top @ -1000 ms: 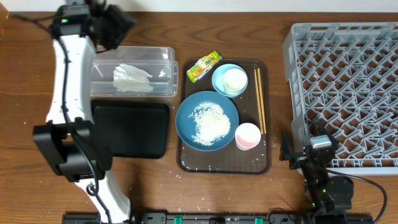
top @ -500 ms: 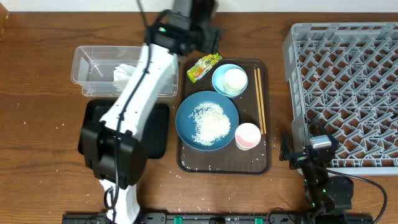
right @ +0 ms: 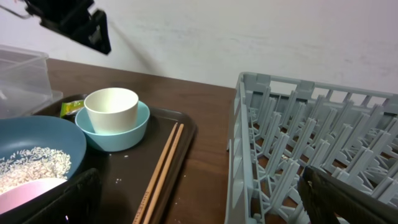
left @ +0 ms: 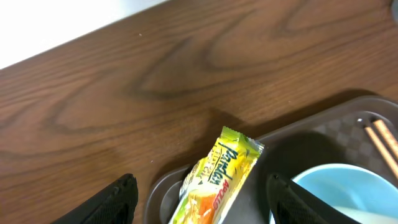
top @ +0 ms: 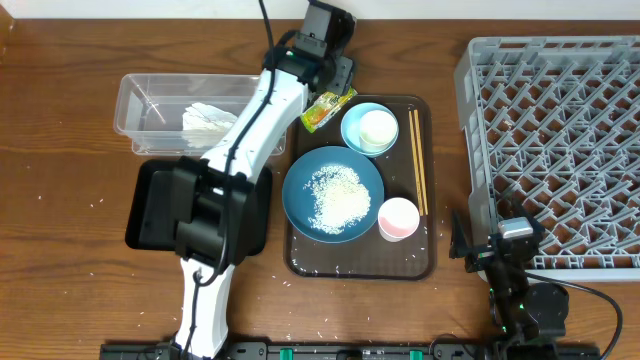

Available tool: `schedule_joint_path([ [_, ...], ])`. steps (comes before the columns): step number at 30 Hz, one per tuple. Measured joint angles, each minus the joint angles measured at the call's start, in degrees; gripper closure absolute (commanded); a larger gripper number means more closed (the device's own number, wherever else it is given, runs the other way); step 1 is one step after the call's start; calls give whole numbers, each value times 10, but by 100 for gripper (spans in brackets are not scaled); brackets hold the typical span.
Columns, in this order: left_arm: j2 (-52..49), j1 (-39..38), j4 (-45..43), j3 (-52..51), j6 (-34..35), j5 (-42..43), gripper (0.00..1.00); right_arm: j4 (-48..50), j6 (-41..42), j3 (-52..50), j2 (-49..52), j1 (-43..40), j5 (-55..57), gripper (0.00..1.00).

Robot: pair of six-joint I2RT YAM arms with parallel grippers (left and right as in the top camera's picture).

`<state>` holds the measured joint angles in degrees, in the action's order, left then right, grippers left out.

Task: Sort waste into correct bins and load items into the dishwasher rack
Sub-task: 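Reach the left gripper back to the yellow snack wrapper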

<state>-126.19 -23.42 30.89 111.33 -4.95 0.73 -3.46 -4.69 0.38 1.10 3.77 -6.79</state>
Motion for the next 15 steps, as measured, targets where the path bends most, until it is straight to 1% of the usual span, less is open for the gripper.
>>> schedule_joint_path([
  [15, -74, -1, 2, 0, 0, 23, 31, 0, 0, 0, 0, 0, 0, 1],
])
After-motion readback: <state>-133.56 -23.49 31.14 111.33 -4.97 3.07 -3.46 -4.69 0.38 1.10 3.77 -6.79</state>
